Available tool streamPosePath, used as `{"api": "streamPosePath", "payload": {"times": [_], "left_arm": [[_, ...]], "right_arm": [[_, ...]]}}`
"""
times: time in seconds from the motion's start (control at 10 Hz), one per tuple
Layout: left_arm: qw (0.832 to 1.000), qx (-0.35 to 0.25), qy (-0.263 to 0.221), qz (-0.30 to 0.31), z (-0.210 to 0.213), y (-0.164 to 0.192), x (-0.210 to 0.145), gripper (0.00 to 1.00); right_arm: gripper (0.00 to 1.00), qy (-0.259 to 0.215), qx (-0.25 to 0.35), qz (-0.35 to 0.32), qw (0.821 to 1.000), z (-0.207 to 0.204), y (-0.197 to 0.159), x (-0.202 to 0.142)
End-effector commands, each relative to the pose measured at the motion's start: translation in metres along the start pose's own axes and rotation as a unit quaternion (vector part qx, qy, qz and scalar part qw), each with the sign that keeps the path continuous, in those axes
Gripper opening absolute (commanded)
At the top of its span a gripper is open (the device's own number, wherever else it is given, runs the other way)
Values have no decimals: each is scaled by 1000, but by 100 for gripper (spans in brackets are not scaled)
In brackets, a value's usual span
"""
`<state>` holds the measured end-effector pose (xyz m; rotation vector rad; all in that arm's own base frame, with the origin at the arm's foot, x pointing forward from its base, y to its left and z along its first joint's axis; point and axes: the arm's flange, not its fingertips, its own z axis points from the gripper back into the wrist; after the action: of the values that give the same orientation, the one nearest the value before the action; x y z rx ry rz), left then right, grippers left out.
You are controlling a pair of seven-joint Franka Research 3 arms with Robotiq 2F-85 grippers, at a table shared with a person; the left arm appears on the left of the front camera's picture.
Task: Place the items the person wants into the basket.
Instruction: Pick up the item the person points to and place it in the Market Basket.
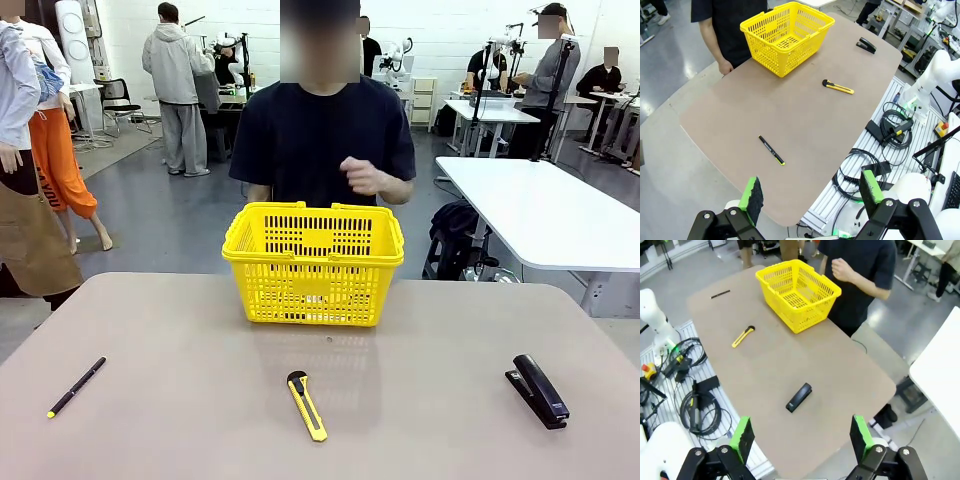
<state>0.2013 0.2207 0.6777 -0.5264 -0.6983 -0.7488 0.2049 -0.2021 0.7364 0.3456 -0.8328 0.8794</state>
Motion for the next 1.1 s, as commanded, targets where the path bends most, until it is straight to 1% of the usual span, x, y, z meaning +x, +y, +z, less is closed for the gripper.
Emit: {"api": "streamPosePath", "payload": {"times": [0.0, 1.0], "left_arm": [[1000, -4, -5, -11, 0, -1, -1, 100], [1000, -4, -5, -11, 0, -1, -1, 100]], "right_arm": [[100, -6, 4, -12, 1000, 2, -5, -5], [100, -6, 4, -12, 1000, 2, -5, -5]]}}
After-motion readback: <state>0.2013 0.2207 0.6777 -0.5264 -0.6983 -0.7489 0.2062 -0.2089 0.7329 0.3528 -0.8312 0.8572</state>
